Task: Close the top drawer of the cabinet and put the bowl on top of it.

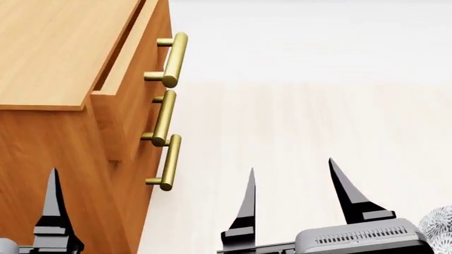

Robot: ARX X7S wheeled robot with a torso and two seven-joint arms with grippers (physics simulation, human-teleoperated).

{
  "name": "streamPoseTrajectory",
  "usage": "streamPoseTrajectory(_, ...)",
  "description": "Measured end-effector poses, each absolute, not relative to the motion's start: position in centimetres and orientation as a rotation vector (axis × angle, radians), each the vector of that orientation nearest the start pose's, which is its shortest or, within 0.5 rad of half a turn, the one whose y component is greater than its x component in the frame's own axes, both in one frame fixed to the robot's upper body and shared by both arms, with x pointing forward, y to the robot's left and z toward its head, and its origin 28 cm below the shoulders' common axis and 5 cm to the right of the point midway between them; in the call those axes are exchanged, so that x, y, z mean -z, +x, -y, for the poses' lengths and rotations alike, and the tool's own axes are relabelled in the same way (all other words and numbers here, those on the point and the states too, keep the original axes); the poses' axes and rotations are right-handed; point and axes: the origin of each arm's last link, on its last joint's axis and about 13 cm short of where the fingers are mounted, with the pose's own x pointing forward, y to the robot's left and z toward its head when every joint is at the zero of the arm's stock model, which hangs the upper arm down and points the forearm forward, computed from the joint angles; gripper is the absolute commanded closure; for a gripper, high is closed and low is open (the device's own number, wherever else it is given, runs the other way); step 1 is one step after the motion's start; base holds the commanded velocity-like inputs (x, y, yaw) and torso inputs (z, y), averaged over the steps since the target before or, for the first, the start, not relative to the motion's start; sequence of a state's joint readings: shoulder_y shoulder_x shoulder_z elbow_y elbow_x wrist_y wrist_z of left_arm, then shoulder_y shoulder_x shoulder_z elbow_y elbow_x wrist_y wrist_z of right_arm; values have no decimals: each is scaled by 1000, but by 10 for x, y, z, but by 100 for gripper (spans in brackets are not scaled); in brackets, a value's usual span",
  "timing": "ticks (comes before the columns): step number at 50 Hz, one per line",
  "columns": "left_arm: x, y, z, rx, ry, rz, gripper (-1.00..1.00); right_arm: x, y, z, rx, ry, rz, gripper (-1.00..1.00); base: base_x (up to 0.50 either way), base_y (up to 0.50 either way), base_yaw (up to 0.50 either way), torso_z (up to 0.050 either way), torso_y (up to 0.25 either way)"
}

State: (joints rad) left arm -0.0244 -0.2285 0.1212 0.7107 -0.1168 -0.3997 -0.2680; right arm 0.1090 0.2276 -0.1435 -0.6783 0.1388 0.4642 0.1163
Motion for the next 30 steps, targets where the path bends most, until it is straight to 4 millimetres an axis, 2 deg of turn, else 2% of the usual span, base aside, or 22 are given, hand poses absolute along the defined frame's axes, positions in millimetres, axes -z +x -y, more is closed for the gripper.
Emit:
streamPoseTrajectory(8,-135,190,-212,-51,68,319,-100,-140,205,99,-115,-92,293,-100,484,0,0,0,0)
streamPoseTrajectory(14,-135,189,-212,-51,69,319,-100,-140,208,100,-108,-100,290,-100,0,0,0,0,0)
streamPoseTrajectory(19,-135,189,-212,-51,69,319,-100,-144,219,102,-100,-123,274,-100,0,0,0,0,0)
streamPoseTrajectory(24,-135,188,-212,-51,69,320,-100,-154,241,104,-96,-158,251,-100,0,0,0,0,0)
streamPoseTrajectory(30,-137,188,-212,-49,72,324,-100,-178,294,99,-129,-262,205,-100,0,0,0,0,0)
